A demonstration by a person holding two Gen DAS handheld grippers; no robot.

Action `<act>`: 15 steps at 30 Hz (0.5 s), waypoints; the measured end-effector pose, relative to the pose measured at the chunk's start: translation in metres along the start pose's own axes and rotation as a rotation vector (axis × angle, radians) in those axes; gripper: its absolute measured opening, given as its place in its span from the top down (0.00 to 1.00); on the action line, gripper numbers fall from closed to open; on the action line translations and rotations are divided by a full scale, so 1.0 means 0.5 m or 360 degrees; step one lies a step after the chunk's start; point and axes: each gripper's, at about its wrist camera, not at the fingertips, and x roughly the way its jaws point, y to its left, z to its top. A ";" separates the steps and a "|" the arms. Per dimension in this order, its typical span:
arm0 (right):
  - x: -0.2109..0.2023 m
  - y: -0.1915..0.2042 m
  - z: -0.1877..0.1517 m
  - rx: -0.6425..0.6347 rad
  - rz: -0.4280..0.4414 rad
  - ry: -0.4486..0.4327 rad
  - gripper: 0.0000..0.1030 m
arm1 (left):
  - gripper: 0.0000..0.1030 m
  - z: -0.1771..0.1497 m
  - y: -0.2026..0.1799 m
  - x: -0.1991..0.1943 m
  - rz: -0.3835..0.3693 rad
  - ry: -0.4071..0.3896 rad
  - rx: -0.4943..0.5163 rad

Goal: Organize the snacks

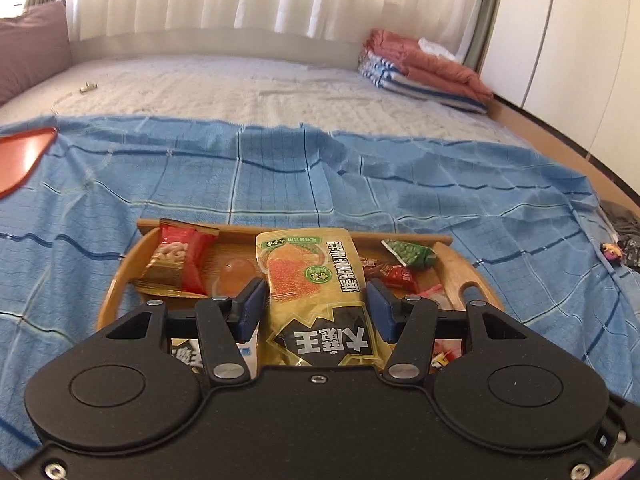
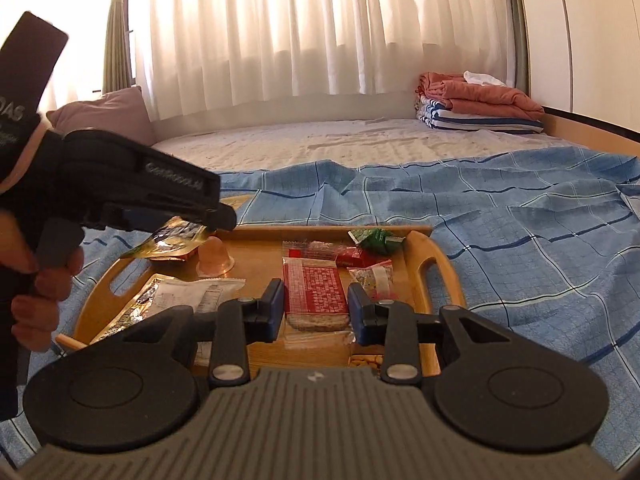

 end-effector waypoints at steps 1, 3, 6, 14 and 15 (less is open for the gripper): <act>0.009 0.002 0.000 -0.0006 0.0001 0.0009 0.62 | 0.49 0.006 0.000 0.018 0.0009 0.0019 -0.0003; 0.025 0.003 -0.001 -0.0016 0.0001 0.0025 0.62 | 0.49 0.016 -0.003 0.052 0.0034 0.0050 0.0008; 0.048 0.005 0.001 -0.0033 0.0005 0.0044 0.62 | 0.49 0.024 -0.004 0.097 0.0064 0.0099 0.0008; 0.126 0.000 0.009 -0.0070 0.0023 0.0150 0.62 | 0.49 0.023 -0.010 0.170 0.0124 0.0154 0.0053; 0.132 -0.001 0.010 -0.0069 0.0028 0.0162 0.62 | 0.49 0.022 -0.010 0.176 0.0130 0.0158 0.0055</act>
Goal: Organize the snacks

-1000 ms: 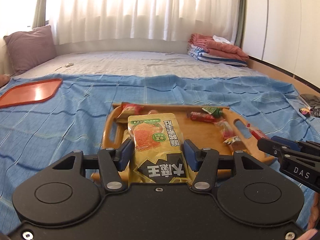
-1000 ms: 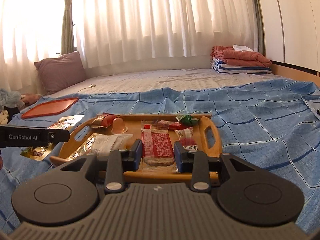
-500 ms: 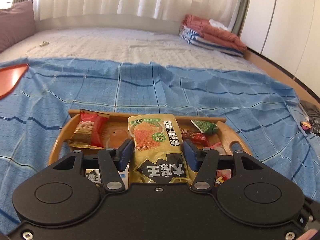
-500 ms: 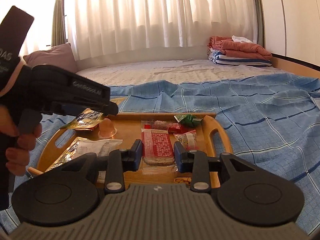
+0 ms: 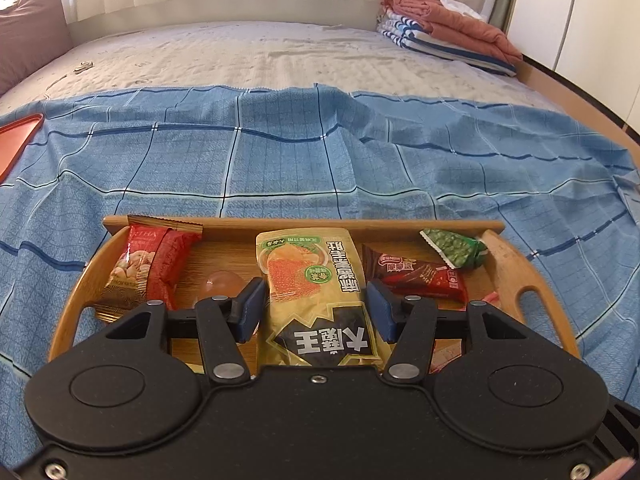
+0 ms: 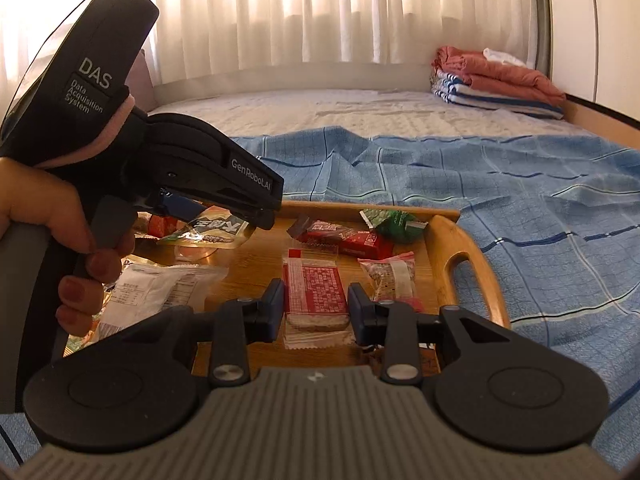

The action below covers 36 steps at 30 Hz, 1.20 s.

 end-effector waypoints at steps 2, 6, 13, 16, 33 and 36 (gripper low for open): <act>0.008 -0.001 0.002 0.0003 0.0004 0.0012 0.62 | 0.49 -0.001 -0.001 0.012 0.0013 0.0013 -0.0001; 0.018 -0.001 0.000 0.0018 -0.0003 0.0029 0.62 | 0.48 -0.006 0.004 0.030 0.0033 0.0029 -0.0020; 0.032 0.002 -0.013 0.0045 -0.0060 0.0073 0.62 | 0.48 -0.010 0.004 0.053 0.0039 0.0046 -0.0017; 0.041 0.000 -0.013 0.0053 -0.0076 0.0085 0.62 | 0.48 -0.013 0.001 0.059 0.0051 0.0045 0.0004; 0.045 -0.009 -0.004 0.0128 -0.0028 0.0068 0.34 | 0.17 -0.016 0.003 0.021 -0.0018 0.0014 -0.0006; 0.026 -0.008 0.001 0.0117 -0.0024 0.0056 0.34 | 0.14 -0.021 -0.001 -0.015 -0.0025 -0.0030 0.0043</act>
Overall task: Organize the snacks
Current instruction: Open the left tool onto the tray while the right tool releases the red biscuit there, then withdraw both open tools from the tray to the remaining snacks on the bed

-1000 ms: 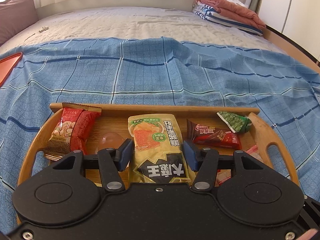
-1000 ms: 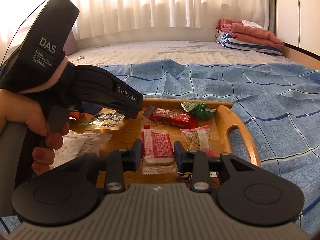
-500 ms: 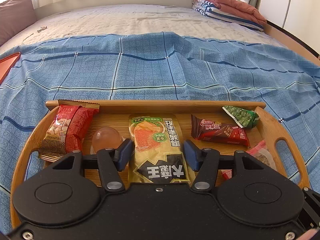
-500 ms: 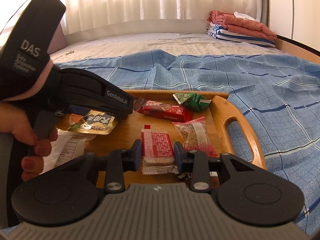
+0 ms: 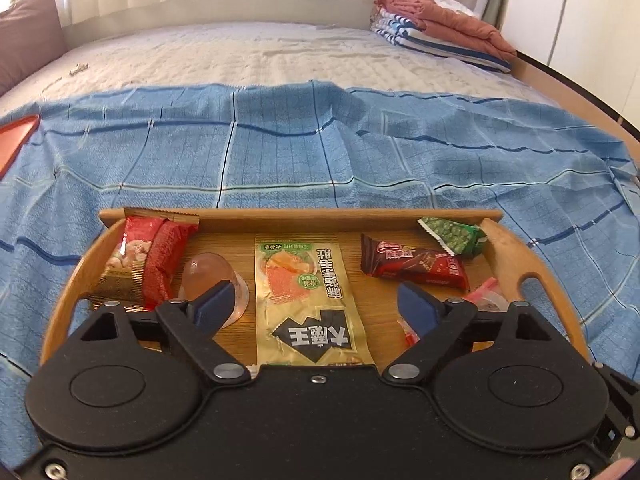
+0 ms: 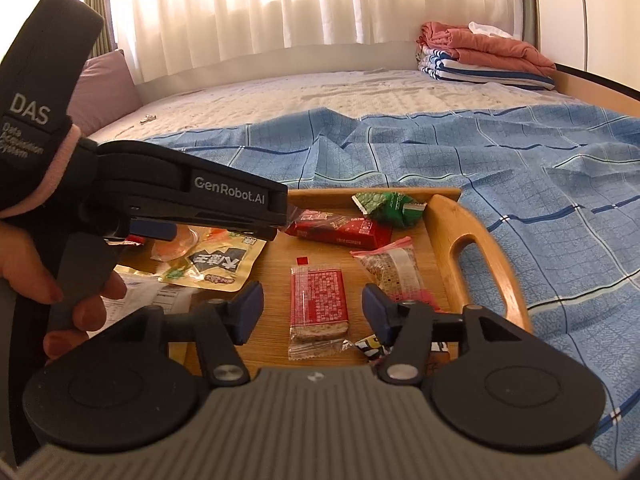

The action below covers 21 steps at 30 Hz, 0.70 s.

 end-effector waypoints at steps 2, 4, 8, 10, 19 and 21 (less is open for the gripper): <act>-0.019 0.001 0.001 -0.0008 0.0007 -0.0021 0.32 | 0.12 -0.003 -0.003 -0.030 -0.0013 -0.0028 0.0028; -0.040 0.004 0.002 -0.0032 0.0010 -0.0045 0.30 | 0.11 -0.007 -0.002 -0.062 -0.0030 -0.0052 0.0044; -0.089 0.005 -0.003 -0.0077 0.0021 -0.0085 0.27 | 0.09 -0.022 0.002 -0.130 -0.0055 -0.0107 0.0076; -0.117 0.004 -0.004 -0.0094 0.0029 -0.0101 0.26 | 0.08 -0.032 0.006 -0.168 -0.0059 -0.0141 0.0091; -0.230 0.004 -0.029 -0.0181 0.0029 -0.0156 0.21 | 0.06 -0.105 -0.001 -0.316 -0.0044 -0.0255 0.0202; -0.252 0.002 -0.039 -0.0182 0.0039 -0.0160 0.21 | 0.06 -0.125 -0.004 -0.342 -0.0043 -0.0263 0.0224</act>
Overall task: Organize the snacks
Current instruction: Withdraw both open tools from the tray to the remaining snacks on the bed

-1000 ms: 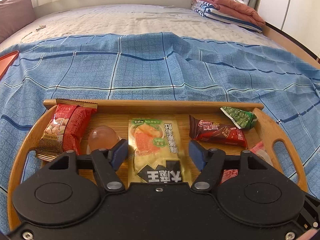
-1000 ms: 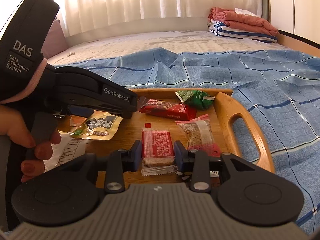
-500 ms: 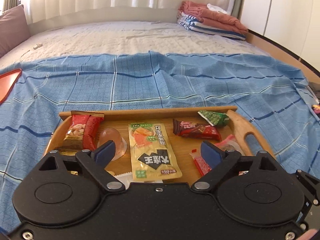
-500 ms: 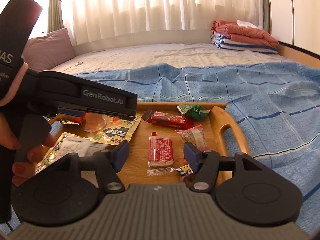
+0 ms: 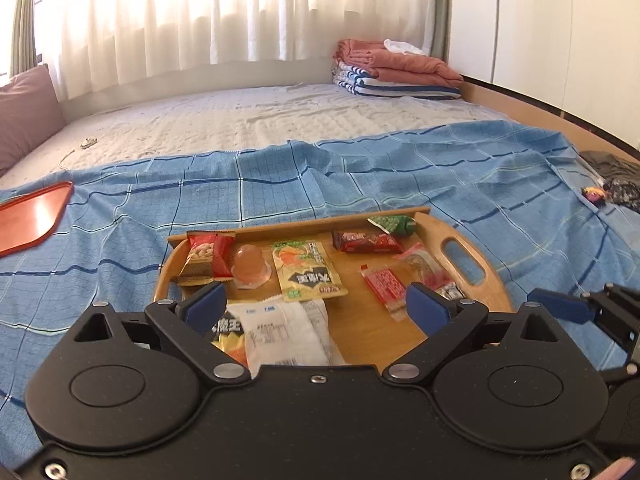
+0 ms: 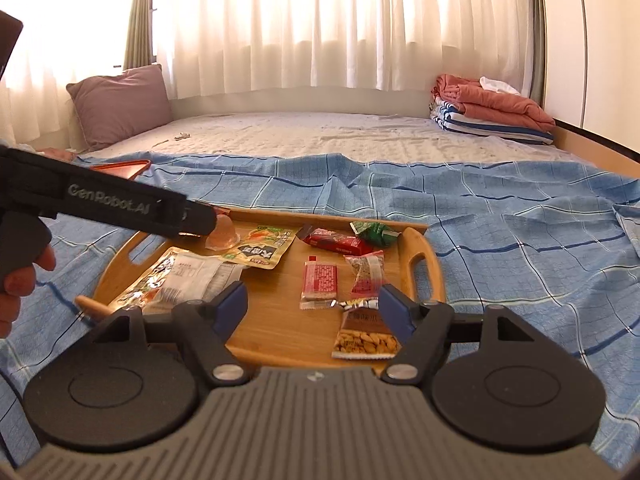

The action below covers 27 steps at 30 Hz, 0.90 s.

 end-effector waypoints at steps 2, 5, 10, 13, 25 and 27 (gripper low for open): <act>-0.021 0.001 -0.010 -0.0015 0.0000 -0.0005 0.20 | 0.06 -0.016 -0.006 -0.029 -0.0003 -0.0002 0.0020; -0.050 0.006 -0.024 -0.0054 -0.0010 -0.0014 0.20 | 0.06 -0.041 -0.012 -0.071 0.0007 -0.0010 0.0026; -0.087 0.003 -0.044 -0.0047 -0.0003 -0.0011 0.19 | 0.06 -0.078 -0.025 -0.128 0.0005 -0.0014 0.0041; -0.105 0.003 -0.054 -0.0047 -0.0012 -0.0009 0.19 | 0.05 -0.090 -0.032 -0.156 -0.0006 -0.0021 0.0043; -0.152 -0.002 -0.080 -0.0010 -0.0013 -0.0013 0.17 | 0.05 -0.135 -0.042 -0.238 -0.0047 0.0015 -0.0011; -0.158 -0.003 -0.086 -0.0014 -0.0019 -0.0017 0.16 | 0.05 -0.152 -0.041 -0.244 -0.0047 0.0029 -0.0029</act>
